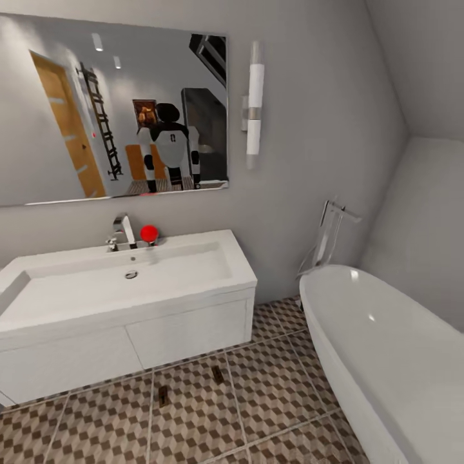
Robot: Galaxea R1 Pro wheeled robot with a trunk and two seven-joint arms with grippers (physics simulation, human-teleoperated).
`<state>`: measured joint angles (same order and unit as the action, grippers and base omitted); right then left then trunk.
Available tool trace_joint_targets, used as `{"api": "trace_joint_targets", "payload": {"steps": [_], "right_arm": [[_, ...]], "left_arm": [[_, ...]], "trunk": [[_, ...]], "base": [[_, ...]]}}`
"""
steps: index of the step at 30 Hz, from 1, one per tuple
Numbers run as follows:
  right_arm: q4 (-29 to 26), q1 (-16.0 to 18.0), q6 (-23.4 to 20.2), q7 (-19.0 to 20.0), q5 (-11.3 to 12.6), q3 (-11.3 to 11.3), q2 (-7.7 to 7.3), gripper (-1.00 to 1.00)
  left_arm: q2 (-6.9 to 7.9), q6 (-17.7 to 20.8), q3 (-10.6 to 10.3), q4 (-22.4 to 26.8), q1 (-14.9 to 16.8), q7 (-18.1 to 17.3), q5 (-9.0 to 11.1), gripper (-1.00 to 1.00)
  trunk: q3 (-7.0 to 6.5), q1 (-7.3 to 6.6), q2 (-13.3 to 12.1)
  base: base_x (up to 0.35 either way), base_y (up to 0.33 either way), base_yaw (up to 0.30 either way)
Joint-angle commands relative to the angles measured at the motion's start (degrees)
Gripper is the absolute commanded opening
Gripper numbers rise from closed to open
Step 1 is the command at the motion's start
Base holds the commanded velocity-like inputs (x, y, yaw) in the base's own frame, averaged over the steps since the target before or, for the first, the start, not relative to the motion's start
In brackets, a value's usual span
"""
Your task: Take the four mousetraps from the cabinet in the bathroom and place them on the bathroom floor. Make sure all four end up on the same floor surface, and ensure that at least two of them are either under or directly next to the same bathroom sink.
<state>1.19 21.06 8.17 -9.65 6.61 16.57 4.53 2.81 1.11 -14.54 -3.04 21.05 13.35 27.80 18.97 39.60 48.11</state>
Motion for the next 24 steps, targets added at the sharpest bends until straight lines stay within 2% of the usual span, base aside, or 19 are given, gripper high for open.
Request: {"api": "trace_joint_targets", "payload": {"steps": [1, 24], "right_arm": [[0.13, 0.06, 0.27, -0.10, 0.60, 0.49, 0.04, 1.00], [0.13, 0.08, 0.26, -0.10, 0.60, 0.49, 0.07, 1.00]], "left_arm": [[0.00, 0.12, -0.49, -0.04, 0.04, 0.09, 0.42, 1.00], [0.00, 0.12, -0.49, -0.04, 0.04, 0.09, 0.42, 1.00]], "trunk": [[0.05, 0.01, 0.05], [-0.53, 0.01, 0.05]], "base": [[0.000, 0.000, -0.300], [0.000, 0.000, -0.300]]}}
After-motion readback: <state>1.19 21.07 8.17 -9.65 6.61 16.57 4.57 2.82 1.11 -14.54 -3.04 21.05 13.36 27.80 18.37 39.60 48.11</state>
